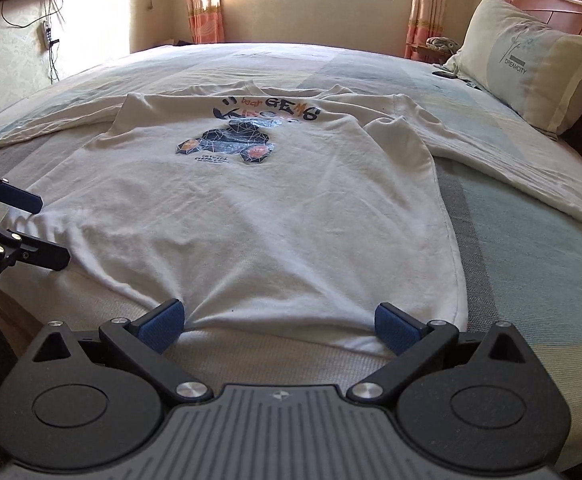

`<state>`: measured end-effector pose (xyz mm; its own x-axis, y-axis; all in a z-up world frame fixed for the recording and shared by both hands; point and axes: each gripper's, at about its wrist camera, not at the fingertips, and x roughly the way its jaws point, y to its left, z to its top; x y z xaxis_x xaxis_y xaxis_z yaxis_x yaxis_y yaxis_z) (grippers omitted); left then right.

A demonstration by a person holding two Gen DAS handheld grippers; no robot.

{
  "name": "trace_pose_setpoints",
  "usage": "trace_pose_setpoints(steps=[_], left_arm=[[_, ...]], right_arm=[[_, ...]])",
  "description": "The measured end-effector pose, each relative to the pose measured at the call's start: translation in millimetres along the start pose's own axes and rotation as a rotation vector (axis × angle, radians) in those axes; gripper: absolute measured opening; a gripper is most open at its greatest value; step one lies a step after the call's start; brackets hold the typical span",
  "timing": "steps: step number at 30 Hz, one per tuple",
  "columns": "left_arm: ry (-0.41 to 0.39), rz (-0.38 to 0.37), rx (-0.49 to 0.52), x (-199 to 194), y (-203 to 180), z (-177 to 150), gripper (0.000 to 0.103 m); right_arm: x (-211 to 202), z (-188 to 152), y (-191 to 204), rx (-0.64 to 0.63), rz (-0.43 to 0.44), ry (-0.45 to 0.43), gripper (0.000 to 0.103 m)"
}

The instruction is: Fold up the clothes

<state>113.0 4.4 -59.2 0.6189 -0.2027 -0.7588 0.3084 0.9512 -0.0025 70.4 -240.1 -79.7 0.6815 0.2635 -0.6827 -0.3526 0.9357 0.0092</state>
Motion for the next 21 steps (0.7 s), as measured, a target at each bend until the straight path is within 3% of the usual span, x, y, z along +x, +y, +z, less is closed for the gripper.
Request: trace_pose_setpoints(steps=[5,10,13,15,18,21], left_arm=[[-0.056,-0.004,0.020,16,11,47,0.102],[-0.042,0.017,0.118,63,24,71,0.102],[0.020,-0.055,0.130,87,47,67,0.102],[0.023,-0.164,0.105,86,67,63,0.102],[0.036,-0.260,0.250,84,77,60,0.102],[0.069,-0.309,0.306,86,82,66,0.102]], right_arm=[[-1,36,2,-0.063,0.022,-0.084,0.103],[45,70,10,-0.195,0.038,-0.077,0.103],[73,73,3,-0.253,0.056,-0.003,0.103],[80,73,-17,-0.232,0.150,0.030,0.103],[79,73,-44,-0.266,0.287,0.107,0.103],[80,77,-50,-0.353,0.359,0.170,0.103]])
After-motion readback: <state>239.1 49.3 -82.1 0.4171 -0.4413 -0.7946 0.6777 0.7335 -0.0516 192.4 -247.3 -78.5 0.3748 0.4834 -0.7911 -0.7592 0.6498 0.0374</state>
